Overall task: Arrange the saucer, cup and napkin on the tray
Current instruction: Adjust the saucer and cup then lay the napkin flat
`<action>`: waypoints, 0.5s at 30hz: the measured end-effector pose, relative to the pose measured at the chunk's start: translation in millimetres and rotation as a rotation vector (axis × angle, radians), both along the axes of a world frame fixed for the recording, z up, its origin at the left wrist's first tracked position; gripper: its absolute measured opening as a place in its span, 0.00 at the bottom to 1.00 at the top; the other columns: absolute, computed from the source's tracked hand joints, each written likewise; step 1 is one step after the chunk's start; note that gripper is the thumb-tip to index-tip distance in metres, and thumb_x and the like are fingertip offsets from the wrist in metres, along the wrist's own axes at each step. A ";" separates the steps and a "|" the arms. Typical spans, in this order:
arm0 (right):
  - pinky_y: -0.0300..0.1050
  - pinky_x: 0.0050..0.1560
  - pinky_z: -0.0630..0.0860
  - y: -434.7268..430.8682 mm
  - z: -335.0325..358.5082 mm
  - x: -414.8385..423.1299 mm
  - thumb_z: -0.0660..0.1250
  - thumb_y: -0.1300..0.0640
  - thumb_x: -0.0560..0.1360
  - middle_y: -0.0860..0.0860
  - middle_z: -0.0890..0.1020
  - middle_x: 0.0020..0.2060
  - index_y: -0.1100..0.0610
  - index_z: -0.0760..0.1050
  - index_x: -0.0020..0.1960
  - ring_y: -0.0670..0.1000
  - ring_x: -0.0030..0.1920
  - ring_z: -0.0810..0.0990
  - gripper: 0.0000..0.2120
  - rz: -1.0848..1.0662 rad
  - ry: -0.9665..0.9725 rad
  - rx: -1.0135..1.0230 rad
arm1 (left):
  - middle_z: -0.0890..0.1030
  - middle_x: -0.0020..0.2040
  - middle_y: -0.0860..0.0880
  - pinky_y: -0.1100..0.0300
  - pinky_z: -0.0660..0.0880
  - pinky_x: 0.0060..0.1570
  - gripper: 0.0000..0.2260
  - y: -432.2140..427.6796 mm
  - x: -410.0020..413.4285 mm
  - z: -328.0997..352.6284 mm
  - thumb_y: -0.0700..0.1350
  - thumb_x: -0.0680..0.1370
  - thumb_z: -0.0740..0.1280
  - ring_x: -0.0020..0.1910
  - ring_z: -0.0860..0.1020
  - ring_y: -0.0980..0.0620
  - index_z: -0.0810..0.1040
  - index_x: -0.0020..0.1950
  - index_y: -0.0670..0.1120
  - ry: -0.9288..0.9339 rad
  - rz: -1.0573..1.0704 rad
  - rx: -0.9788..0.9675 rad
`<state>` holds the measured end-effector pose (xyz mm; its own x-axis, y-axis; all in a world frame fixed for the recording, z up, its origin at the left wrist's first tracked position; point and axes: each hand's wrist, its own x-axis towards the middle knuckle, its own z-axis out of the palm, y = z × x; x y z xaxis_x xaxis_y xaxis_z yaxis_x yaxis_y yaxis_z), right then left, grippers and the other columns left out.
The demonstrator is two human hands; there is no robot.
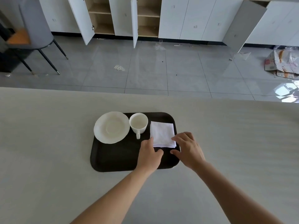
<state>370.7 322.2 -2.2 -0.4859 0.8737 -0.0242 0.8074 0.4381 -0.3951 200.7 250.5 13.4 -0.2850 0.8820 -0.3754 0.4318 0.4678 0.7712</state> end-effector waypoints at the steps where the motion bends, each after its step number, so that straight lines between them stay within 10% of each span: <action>1: 0.49 0.57 0.75 0.1 -0.9 -0.2 0.79 0.52 0.68 0.47 0.81 0.58 0.54 0.80 0.61 0.55 0.65 0.70 0.22 0.017 -0.015 0.010 | 0.68 0.63 0.49 0.61 0.67 0.57 0.21 1.1 0.3 -0.7 0.44 0.76 0.64 0.59 0.72 0.50 0.68 0.70 0.45 0.006 -0.003 -0.012; 15: 0.52 0.48 0.79 13.2 -9.7 -13.1 0.78 0.59 0.68 0.52 0.82 0.51 0.55 0.83 0.52 0.58 0.57 0.76 0.14 0.030 -0.012 0.136 | 0.70 0.64 0.45 0.59 0.67 0.63 0.24 11.1 11.9 -3.7 0.41 0.76 0.64 0.64 0.70 0.46 0.68 0.72 0.44 0.026 0.083 -0.009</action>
